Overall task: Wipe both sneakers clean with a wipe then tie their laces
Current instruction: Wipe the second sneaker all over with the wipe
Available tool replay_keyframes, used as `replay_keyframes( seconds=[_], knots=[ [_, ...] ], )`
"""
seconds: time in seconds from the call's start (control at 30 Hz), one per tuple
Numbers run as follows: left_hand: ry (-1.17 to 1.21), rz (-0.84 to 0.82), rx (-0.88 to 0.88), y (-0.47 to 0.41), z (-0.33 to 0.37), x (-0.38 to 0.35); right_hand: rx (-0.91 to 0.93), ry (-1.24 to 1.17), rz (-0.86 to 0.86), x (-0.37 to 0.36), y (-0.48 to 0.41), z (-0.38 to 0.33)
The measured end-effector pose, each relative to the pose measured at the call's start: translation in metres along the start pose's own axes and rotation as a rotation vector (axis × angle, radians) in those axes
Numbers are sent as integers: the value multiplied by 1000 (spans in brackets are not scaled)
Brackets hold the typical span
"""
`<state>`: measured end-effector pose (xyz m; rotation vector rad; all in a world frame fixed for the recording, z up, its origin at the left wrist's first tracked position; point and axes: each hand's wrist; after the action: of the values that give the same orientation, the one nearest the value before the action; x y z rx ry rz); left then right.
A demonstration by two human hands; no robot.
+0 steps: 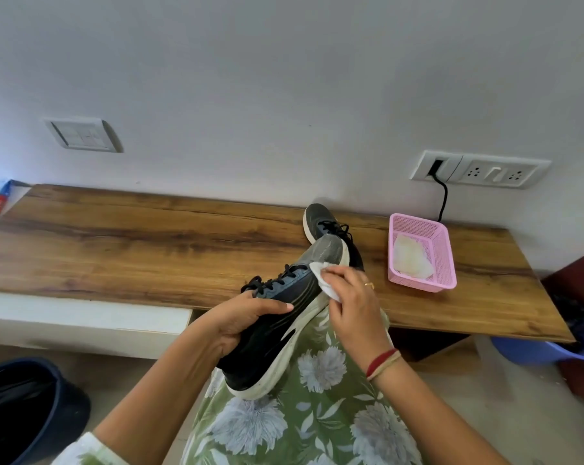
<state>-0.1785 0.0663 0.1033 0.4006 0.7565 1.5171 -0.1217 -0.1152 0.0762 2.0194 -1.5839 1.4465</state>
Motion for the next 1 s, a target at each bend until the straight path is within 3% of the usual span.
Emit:
replay_keyframes(
  seconds=[0.2,0.37,0.5,0.67,0.83,1.0],
  knots=[
    [-23,-10,33,-1,-7,7,408,342,-91,15,-1,19],
    [-16,-5,41,0,-4,7,267,293,-49,4,0,7],
    [-38,29,60,-1,-6,16,372,326,-115,2,11,9],
    [-48,-42,73,1,-6,16,256,320,-12,6,0,8],
    [-40,-39,52,-2,-7,21,357,263,-120,3,18,1],
    [-59,-49,49,-2,-3,18,79,185,-10,2,1,1]
  ],
)
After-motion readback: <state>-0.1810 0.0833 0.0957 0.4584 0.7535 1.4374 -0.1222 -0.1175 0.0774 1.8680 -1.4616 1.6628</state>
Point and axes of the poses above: each hand's wrist, its own y-axis away from the middle knuckle, its own x-axis out of the back of the hand, z = x × y, and after that the axes turned 3 degrees about -y, right-handed
